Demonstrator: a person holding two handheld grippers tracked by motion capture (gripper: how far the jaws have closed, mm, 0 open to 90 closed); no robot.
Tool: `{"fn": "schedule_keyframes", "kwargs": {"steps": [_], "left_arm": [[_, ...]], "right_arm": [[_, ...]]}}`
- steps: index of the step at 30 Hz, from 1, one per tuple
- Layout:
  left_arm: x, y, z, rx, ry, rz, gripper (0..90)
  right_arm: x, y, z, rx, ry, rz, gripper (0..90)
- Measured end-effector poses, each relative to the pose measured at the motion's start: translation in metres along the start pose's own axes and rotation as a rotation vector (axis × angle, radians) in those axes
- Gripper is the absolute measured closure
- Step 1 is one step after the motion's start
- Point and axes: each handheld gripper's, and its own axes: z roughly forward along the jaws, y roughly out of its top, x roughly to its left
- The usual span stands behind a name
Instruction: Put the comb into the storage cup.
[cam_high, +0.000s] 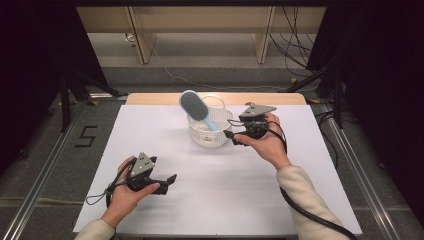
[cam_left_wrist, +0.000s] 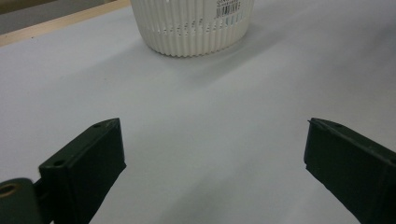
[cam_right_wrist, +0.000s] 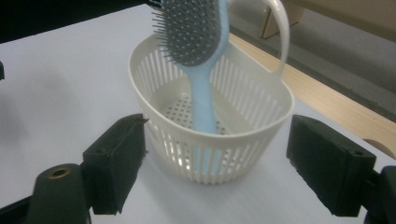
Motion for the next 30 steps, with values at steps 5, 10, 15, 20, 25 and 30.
{"fn": "schedule_keyframes", "kwargs": {"steps": [5, 10, 15, 20, 25, 30], "left_arm": [[0.0, 0.0, 0.0, 0.0, 0.001, -0.001, 4.5], [0.0, 0.001, -0.001, -0.002, 0.001, 0.002, 4.5], [0.0, 0.001, -0.002, -0.005, 0.0, 0.003, 4.5], [0.0, 0.001, -0.002, -0.005, 0.0, 0.004, 4.5], [0.0, 0.001, -0.001, -0.004, 0.0, 0.003, 4.5], [-0.001, 0.001, -0.001, -0.003, -0.002, 0.003, 4.5]], "right_arm": [[-0.006, -0.009, -0.015, -0.022, -0.009, 0.013, 19.7], [-0.01, -0.023, -0.03, -0.051, -0.024, 0.037, 19.6], [-0.013, -0.034, -0.046, -0.09, -0.047, 0.046, 19.5], [-0.012, -0.043, -0.058, -0.1, -0.053, 0.052, 18.6], [-0.008, -0.053, -0.066, -0.105, -0.05, 0.045, 18.9], [-0.006, -0.064, -0.076, -0.119, -0.049, 0.053, 19.2]]}}
